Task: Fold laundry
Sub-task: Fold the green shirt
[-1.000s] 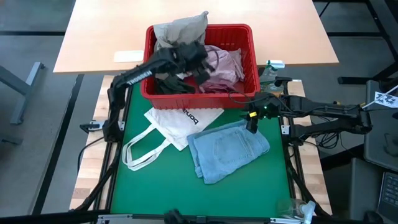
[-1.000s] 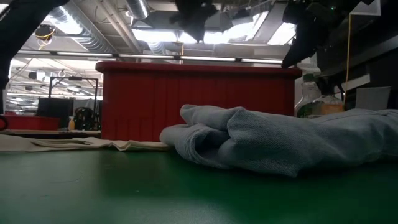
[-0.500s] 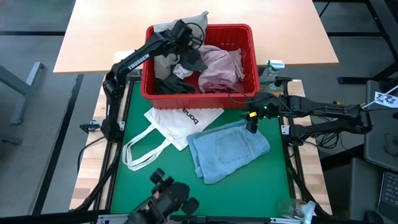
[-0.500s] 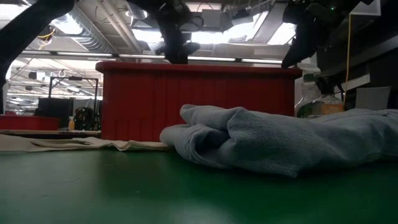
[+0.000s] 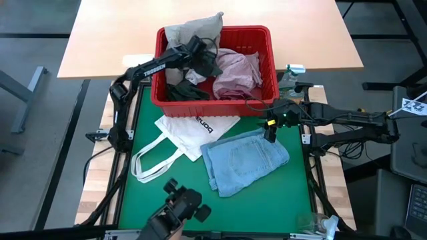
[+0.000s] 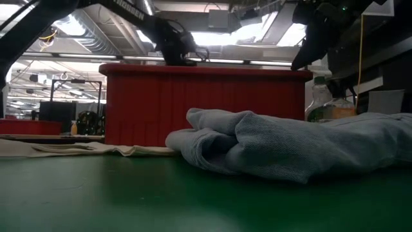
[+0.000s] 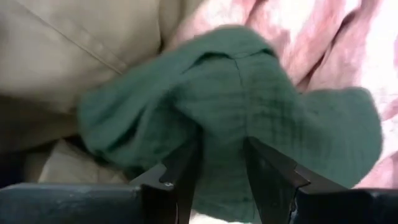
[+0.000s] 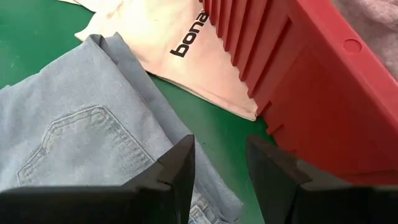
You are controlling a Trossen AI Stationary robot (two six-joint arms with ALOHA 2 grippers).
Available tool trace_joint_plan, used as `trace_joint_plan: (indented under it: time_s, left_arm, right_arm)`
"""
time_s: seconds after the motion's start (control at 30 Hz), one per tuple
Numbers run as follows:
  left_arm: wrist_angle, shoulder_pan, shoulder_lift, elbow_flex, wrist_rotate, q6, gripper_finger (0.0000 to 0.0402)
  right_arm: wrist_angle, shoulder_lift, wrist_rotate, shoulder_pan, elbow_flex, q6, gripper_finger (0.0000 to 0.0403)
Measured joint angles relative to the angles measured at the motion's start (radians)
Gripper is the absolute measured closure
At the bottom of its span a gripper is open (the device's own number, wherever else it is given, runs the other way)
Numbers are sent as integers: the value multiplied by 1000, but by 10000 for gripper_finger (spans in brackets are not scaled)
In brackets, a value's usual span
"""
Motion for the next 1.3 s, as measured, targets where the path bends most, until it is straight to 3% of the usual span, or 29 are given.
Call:
trace_joint_plan:
  time_s: [0.33, 0.7, 1.03, 1.3]
  left_arm:
    - [114, 0, 0, -106, 17, 3, 285]
    - [128, -29, 0, -85, 45, 3, 396]
    - [106, -99, -3, 117, 64, 35, 399]
    - [-26, -165, -4, 353, 64, 52, 401]
  right_arm:
    - [0, 0, 0, 0, 0, 0, 260]
    - [0, 0, 0, 0, 0, 0, 260]
    - [0, 0, 0, 0, 0, 3, 260]
    - [16, -7, 0, 0, 0, 4, 260]
